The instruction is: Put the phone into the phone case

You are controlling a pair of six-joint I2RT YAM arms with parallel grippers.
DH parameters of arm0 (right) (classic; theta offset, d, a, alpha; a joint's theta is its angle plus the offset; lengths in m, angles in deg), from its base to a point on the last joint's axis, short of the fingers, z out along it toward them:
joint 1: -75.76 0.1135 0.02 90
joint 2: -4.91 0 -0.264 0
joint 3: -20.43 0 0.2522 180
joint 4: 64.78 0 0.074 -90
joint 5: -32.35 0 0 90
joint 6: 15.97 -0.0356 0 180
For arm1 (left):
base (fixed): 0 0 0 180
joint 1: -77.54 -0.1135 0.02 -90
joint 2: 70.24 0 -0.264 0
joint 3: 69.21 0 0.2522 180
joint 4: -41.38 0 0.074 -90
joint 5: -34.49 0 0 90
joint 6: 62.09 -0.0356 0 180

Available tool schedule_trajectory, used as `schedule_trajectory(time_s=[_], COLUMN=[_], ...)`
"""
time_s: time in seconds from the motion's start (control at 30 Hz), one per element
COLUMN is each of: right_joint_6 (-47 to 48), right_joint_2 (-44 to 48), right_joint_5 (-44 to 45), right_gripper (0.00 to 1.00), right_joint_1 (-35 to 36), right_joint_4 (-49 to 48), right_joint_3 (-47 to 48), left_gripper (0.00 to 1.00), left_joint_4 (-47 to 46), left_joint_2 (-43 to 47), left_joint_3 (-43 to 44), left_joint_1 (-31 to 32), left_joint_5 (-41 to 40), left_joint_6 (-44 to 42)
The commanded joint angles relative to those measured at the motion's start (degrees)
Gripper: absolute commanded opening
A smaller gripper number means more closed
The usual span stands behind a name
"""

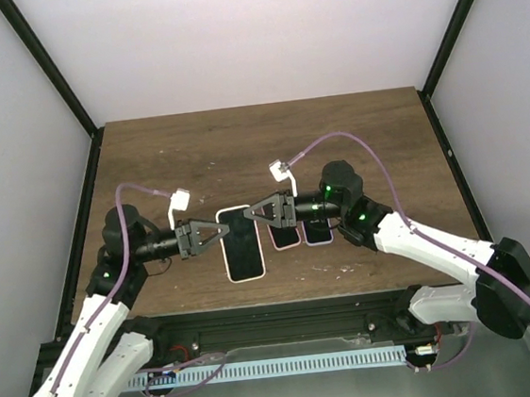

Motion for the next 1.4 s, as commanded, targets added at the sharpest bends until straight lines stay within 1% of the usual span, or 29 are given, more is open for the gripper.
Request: schedule_trajectory(time_s=[0.0,0.03,0.07,0.17,0.2,0.23,0.27,0.3,0.33,0.43,0.6,0.63,0.67,0.73,0.77,0.83,0.9,1.1,1.2,1.27,1.37], right_joint_6=[-4.10,-4.33,-4.27,-3.69,-3.81,-4.07,-4.44,-4.97,-5.28,-5.18,-4.44,-4.24,-4.13,-4.27,-4.52,-5.67,-6.84,-9.35,-9.55,-9.79,-10.32], right_joint_2=[-0.70,-1.01,-1.19,-1.09,-1.14,-1.17,-1.25,-1.29,-1.32,-1.49,-1.09,-0.86,-0.64,-0.43,-0.34,0.04,0.49,2.41,3.11,2.95,2.07], right_joint_5=[-5.35,-5.84,-5.92,-5.79,-5.91,-6.24,-6.42,-6.56,-6.62,-6.57,-4.94,-4.13,-3.23,-0.76,0.51,2.50,4.26,11.78,14.87,15.70,15.77], right_gripper=[0.02,0.01,0.01,0.01,0.01,0.01,0.01,0.01,0.01,0.01,0.01,0.01,0.01,0.01,0.01,0.01,0.01,0.01,0.01,0.01,0.01], right_joint_1=[-0.11,-0.16,-0.16,-0.18,-0.19,-0.17,-0.15,-0.14,-0.19,-0.18,-0.18,-0.19,-0.19,-0.27,-0.40,-0.81,-1.33,-2.86,-3.17,-3.29,-3.28], right_joint_4=[-10.79,-11.05,-11.12,-10.31,-10.26,-10.52,-11.01,-11.55,-11.97,-12.04,-10.58,-9.92,-9.31,-6.93,-6.08,-6.17,-6.32,-6.86,-6.89,-7.15,-7.55], right_joint_3=[1.01,1.17,1.21,1.09,1.05,0.98,0.87,0.71,0.57,0.33,0.57,0.82,1.05,2.04,2.54,3.04,3.55,3.82,3.86,4.11,4.54], left_gripper=[0.00,0.00,0.04,0.27,0.32,0.34,0.34,0.32,0.27,0.01,0.00,0.01,0.12,0.38,0.45,0.52,0.55,0.56,0.53,0.50,0.49], left_joint_4=[-2.37,-2.57,-2.34,-1.07,-0.91,-0.86,-0.93,-0.97,-0.96,-1.23,0.86,1.43,1.93,3.38,3.67,3.49,3.05,2.81,1.43,1.07,0.78], left_joint_2=[-0.12,-0.05,0.16,1.15,1.48,1.81,2.08,2.16,2.13,1.61,1.51,1.47,1.61,1.92,2.15,2.64,3.30,5.60,7.03,7.56,7.60], left_joint_3=[-1.04,-0.98,-0.68,0.35,0.64,0.77,0.84,0.79,0.79,0.54,0.84,0.96,1.14,1.29,1.30,0.82,-0.11,-3.29,-5.49,-6.31,-6.65], left_joint_1=[-0.37,-0.36,-0.37,-0.37,-0.37,-0.37,-0.37,-0.37,-0.37,-0.37,-0.37,-0.34,-0.36,-0.37,-0.37,-0.37,-0.37,-0.36,-0.36,-0.37,-0.37], left_joint_5=[0.07,0.00,-0.52,-2.43,-3.01,-3.51,-3.97,-4.38,-4.65,-5.06,-6.44,-6.47,-6.64,-7.49,-7.56,-7.35,-7.01,-5.67,-4.75,-4.57,-4.33], left_joint_6=[1.99,2.25,2.32,2.26,2.23,2.35,2.44,2.44,2.41,2.63,1.68,1.39,1.47,1.88,2.14,2.82,3.64,5.50,7.17,7.64,7.65])
